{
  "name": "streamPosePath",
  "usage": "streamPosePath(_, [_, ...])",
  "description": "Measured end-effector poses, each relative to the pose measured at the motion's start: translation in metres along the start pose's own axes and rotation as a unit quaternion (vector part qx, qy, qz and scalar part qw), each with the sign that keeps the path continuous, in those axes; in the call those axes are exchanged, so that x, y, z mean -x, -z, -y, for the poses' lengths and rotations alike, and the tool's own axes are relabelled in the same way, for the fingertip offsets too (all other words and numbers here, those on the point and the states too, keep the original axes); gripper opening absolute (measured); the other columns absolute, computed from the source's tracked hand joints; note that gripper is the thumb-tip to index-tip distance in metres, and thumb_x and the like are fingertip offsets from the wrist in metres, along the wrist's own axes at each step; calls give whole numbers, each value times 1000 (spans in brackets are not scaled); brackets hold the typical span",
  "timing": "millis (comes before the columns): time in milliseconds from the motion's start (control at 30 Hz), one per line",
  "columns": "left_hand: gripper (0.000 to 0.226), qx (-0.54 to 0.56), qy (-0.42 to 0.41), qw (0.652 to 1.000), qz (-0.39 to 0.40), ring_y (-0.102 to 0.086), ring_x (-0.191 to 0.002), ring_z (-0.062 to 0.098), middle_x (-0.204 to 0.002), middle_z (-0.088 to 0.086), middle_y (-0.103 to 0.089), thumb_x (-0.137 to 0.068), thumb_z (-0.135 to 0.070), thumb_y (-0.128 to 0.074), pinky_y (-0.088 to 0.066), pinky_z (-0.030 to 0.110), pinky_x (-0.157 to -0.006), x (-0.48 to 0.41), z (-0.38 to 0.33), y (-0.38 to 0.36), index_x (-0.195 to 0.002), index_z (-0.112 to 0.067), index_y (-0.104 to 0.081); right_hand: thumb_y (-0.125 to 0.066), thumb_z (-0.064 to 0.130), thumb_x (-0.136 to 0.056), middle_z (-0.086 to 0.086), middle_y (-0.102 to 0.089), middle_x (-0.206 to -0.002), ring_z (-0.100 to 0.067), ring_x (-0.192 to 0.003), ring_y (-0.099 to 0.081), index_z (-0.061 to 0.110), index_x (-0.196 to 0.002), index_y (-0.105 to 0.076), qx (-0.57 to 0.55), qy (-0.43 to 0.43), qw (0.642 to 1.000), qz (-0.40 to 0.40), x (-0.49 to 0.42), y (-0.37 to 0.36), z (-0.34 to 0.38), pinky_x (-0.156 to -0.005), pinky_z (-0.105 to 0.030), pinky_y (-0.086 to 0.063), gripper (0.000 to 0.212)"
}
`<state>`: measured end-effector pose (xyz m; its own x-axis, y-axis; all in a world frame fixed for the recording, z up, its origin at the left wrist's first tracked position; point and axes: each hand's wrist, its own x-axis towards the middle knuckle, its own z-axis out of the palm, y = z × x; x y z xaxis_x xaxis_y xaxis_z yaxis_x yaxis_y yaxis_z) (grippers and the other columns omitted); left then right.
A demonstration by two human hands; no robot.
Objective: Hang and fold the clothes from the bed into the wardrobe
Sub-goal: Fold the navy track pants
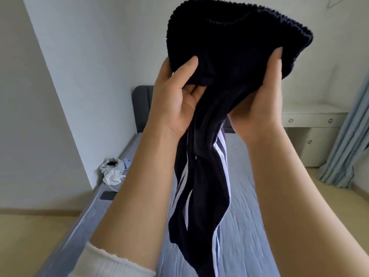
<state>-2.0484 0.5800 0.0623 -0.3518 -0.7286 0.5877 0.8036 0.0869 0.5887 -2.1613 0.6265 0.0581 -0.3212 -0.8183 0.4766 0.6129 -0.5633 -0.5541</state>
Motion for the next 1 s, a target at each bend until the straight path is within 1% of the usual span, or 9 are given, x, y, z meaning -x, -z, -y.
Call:
streamPosePath(100, [24, -48, 2, 999, -8, -64, -105, 22, -117, 10, -63, -92, -8, -52, -52, 29, -85, 9, 2, 14, -115, -13, -56, -42, 57, -90, -5, -61, -127, -23, -113, -61, 18, -134, -48, 26, -23, 999, -13, 5, 14, -7, -99, -41, -47, 60])
streamPosePath(267, [24, -116, 77, 983, -116, -67, -81, 14, -92, 5, -68, -89, 6, -49, -53, 21, -66, 53, 38, 56, -99, -12, -60, -53, 60, -83, 1, -67, -117, -20, -103, -66, 25, -124, -57, 96, -121, 972, -175, 38, 70, -54, -89, -39, -52, 54])
streamPosePath(367, [25, -141, 147, 962, -181, -68, -75, 13, -87, 6, -69, -87, 9, -50, -53, 20, -61, 89, 65, 91, -100, -9, -61, -56, 57, -83, 5, -70, -109, -16, -98, -67, 26, -113, -62, 142, -177, 941, -252, 70, 107, -87, -80, -34, -52, 43])
streamPosePath(467, [23, -189, 218, 921, -263, -67, -64, 9, -79, 3, -69, -86, 7, -52, -50, 18, -53, 128, 88, 129, -95, -12, -62, -58, 51, -85, 8, -69, -107, -14, -99, -65, 30, -113, -61, 190, -229, 912, -282, 108, 145, -112, -74, -30, -51, 35])
streamPosePath(633, [14, -303, 371, 800, -360, -57, -55, 14, -69, 4, -64, -84, 1, -58, -42, 18, -45, 201, 126, 185, -85, -13, -59, -62, 32, -87, 0, -73, -92, -18, -86, -67, 20, -94, -64, 263, -317, 848, -334, 175, 196, -143, -66, -30, -52, 14])
streamPosePath(733, [7, -310, 425, 752, -398, -57, -57, 19, -68, 8, -63, -84, 1, -60, -43, 21, -47, 237, 139, 205, -85, -6, -61, -65, 25, -86, -11, -64, -85, -24, -80, -60, 7, -88, -59, 287, -359, 805, -374, 209, 216, -154, -73, -35, -48, 19])
streamPosePath(867, [6, -333, 437, 737, -392, -58, -63, 19, -72, 8, -64, -87, -1, -58, -44, 25, -55, 257, 143, 214, -85, -6, -61, -68, 20, -83, -15, -62, -83, -27, -78, -58, -10, -99, -53, 310, -397, 762, -406, 233, 230, -154, -85, -51, -50, 37])
streamPosePath(967, [8, -315, 432, 749, -391, -61, -71, 22, -78, 10, -67, -89, -10, -57, -48, 29, -65, 249, 134, 216, -83, -10, -62, -69, 25, -82, -10, -68, -79, -27, -72, -64, 1, -92, -63, 309, -392, 756, -424, 230, 230, -146, -66, -37, -54, 27])
streamPosePath(1000, [10, -289, 425, 759, -399, -63, -74, 25, -81, 12, -68, -89, -13, -58, -49, 31, -71, 244, 127, 218, -81, -10, -63, -68, 28, -82, -11, -70, -80, -28, -74, -66, 4, -91, -65, 283, -394, 759, -433, 227, 231, -143, -66, -35, -53, 26])
